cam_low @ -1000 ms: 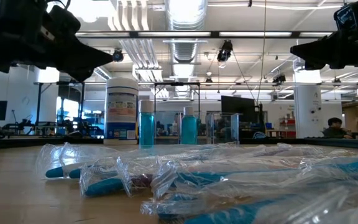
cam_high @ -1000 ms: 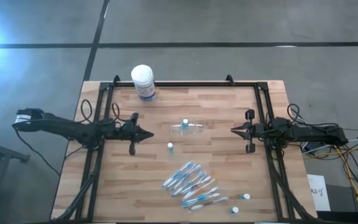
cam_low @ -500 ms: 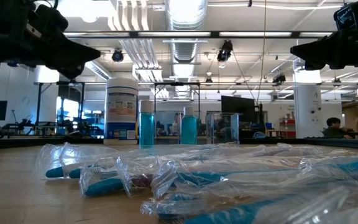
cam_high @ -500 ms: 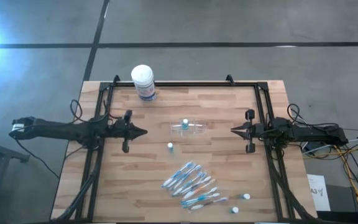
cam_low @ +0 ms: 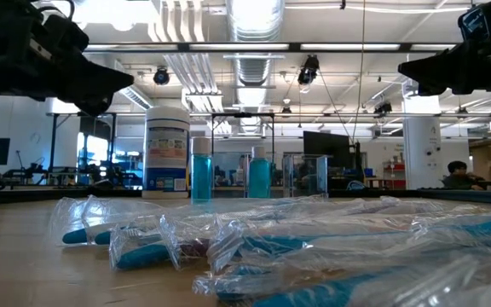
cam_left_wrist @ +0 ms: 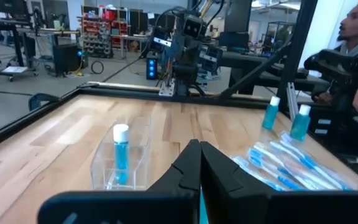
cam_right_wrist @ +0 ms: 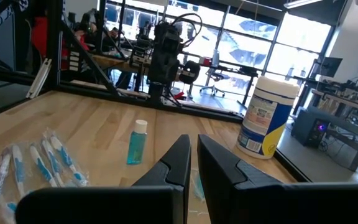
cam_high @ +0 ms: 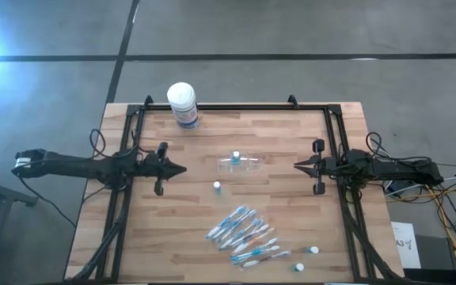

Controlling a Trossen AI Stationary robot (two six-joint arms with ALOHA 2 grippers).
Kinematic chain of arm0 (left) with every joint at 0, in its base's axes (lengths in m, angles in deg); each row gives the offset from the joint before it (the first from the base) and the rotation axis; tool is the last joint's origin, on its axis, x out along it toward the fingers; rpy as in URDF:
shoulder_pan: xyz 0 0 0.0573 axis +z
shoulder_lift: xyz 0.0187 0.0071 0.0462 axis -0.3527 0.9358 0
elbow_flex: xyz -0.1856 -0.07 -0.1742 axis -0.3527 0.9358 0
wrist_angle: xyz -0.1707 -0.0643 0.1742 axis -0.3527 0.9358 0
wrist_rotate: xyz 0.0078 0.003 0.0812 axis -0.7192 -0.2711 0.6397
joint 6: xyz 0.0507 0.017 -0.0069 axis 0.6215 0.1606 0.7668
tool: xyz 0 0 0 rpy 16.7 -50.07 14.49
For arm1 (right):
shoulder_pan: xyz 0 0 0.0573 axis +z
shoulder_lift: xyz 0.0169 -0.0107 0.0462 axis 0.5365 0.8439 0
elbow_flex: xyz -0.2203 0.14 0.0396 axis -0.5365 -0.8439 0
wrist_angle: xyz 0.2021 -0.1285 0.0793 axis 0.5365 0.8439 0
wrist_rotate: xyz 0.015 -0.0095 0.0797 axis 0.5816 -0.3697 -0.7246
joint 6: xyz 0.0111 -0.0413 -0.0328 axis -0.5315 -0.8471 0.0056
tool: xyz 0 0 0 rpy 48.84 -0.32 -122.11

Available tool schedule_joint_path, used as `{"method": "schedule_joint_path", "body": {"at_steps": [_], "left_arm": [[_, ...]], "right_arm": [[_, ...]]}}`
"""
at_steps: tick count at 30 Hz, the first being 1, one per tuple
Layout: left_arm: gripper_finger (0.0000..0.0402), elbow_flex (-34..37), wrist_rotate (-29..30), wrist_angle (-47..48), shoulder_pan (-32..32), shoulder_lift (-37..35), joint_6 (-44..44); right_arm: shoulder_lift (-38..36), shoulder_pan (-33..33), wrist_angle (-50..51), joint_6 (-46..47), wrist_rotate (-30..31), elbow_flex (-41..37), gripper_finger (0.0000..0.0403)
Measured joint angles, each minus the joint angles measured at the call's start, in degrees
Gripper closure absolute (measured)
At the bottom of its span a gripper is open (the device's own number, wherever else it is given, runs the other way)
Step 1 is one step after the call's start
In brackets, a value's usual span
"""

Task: Pick & Place toothbrushing station
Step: Put the mouthwash into the transparent organizer

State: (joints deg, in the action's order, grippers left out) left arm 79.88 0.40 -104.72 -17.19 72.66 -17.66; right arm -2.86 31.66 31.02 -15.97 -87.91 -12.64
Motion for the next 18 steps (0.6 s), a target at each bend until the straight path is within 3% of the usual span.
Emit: {"method": "schedule_joint_path", "body": {"at_steps": [5,10,18], "left_arm": [[0.0400,-7.60,0.52,5.09,-0.06,1.19,0.90],[0.0398,-23.13,1.86,24.40,-1.02,7.49,2.98],[0.0385,-47.18,6.21,51.44,-5.34,24.78,6.80]], "right_arm": [[0.00,-0.01,-0.04,0.10,0.00,-0.01,0.0374],[0.01,-0.01,-0.55,0.00,0.00,-0.02,0.0374],[0.04,0.00,0.06,0.17,-0.02,0.00,0.0374]]}}
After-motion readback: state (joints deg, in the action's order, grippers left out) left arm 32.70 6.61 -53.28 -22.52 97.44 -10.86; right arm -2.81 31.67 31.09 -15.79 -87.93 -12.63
